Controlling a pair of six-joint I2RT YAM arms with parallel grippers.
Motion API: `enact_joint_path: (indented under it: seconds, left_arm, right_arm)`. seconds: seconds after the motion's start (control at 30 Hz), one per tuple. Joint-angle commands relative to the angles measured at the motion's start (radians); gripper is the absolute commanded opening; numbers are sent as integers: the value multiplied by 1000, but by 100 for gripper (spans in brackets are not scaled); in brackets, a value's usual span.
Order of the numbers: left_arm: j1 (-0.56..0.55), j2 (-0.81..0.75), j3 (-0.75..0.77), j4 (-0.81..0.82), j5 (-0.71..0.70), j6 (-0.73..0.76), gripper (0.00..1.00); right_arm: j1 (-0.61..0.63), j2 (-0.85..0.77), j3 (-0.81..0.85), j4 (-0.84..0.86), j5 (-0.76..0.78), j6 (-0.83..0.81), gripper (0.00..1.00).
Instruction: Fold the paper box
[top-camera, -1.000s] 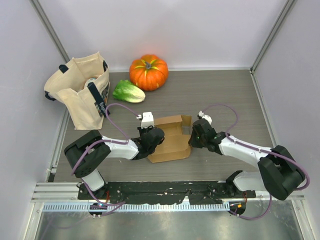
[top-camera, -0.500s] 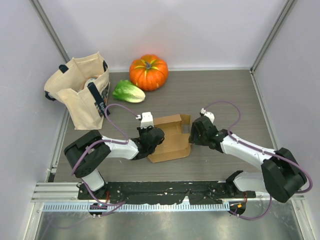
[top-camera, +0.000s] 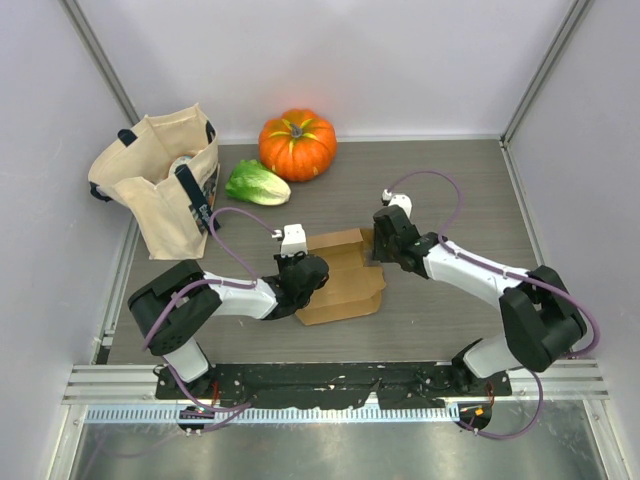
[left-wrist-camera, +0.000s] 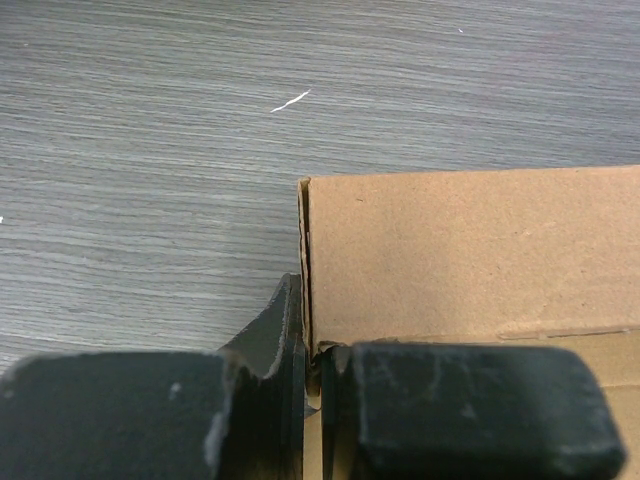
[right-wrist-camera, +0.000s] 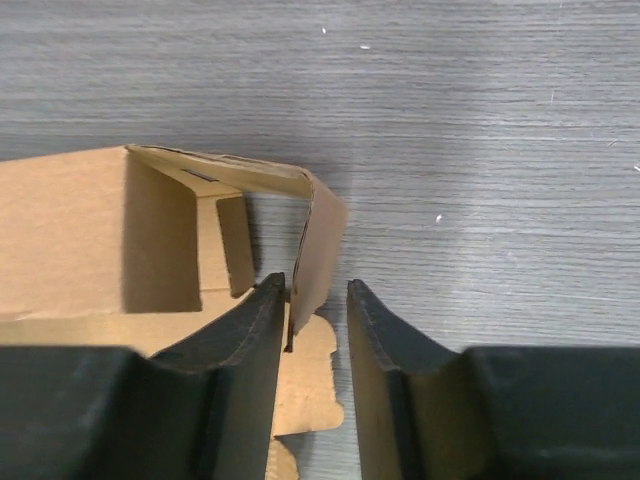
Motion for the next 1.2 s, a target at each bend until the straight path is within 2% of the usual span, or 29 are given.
enact_joint_path:
  seconds: [0.0, 0.07, 0.1, 0.3, 0.5, 0.8, 0.97, 1.07, 1.13, 1.17]
  left_arm:
    - [-5, -9, -14, -55, 17, 4, 0]
    - [-5, -9, -12, -57, 18, 7, 0]
    - [-5, -6, -12, -57, 17, 9, 0]
    - [-6, 4, -11, -57, 17, 7, 0]
    - [-5, 3, -9, -57, 15, 7, 0]
    - [-8, 0, -3, -60, 17, 2, 0]
    - [-11, 0, -2, -60, 17, -2, 0]
    - [-13, 3, -2, -58, 14, -4, 0]
    - [-14, 6, 0, -61, 11, -2, 0]
    - [-14, 6, -2, -64, 11, -1, 0]
  right_arm:
    - [-4, 22, 41, 44, 45, -43, 30]
    - [2, 20, 49, 45, 46, -44, 24]
    - [5, 17, 55, 42, 51, -44, 17]
    - [18, -18, 71, 9, 37, -21, 1]
    - [18, -18, 83, -37, -41, 71, 1]
    - [19, -18, 104, -87, -95, 298, 1]
    - [88, -10, 46, -32, -83, 370, 1]
    - [134, -4, -14, 50, -92, 381, 4]
    - [145, -7, -40, 74, -104, 347, 9]
    - [145, -13, -41, 73, -107, 326, 14]
